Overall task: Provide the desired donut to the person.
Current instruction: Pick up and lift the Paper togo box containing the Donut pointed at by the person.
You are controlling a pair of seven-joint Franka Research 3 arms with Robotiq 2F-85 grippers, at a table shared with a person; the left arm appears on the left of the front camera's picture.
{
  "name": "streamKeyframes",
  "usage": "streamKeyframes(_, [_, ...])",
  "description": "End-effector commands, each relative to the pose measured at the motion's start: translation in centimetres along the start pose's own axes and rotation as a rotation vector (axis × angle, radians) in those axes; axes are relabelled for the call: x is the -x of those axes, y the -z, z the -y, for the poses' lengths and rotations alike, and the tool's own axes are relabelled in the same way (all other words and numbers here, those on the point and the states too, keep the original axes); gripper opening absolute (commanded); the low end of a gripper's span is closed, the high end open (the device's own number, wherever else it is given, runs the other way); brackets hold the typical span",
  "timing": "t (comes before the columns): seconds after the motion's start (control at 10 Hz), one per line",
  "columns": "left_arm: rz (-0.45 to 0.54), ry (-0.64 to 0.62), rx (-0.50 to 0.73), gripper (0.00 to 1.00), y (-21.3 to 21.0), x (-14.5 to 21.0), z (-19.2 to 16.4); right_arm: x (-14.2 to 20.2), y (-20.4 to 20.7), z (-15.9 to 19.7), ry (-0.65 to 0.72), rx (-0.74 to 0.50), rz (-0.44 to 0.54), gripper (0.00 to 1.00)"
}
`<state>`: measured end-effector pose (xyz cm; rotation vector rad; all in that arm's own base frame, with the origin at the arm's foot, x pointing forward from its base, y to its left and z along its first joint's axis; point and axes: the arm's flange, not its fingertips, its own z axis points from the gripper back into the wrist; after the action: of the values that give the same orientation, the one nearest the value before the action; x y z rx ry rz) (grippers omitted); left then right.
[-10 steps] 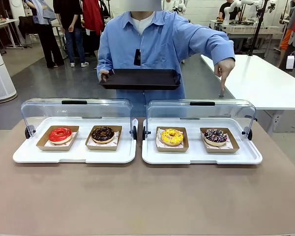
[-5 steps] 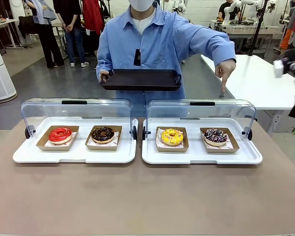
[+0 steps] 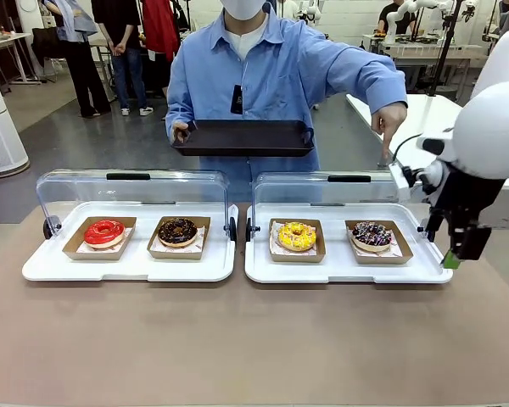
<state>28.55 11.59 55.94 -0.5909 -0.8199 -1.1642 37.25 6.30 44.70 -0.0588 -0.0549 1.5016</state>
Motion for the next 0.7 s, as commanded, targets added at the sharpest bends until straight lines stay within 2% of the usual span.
streamKeyframes(0.0, [0.015, 0.010, 0.002, 1.00, -0.1, 0.0, -0.1, -0.3, 1.6, 2.5, -0.025, -0.033, 0.051, 1.00])
streamKeyframes(0.3, [0.015, 0.010, 0.002, 1.00, -0.1, 0.0, -0.1, -0.8, 2.3, 3.2, -0.033, -0.034, 0.099, 1.00])
streamKeyframes(0.4, [0.015, 0.010, 0.002, 1.00, -0.1, 0.0, -0.1, -0.6, 2.8, 2.6, -0.014, -0.033, 0.037, 1.00])
streamKeyframes(0.6, [0.015, 0.010, 0.002, 1.00, -0.1, 0.0, -0.1, -0.6, 2.8, 2.6, -0.014, -0.033, 0.037, 1.00])
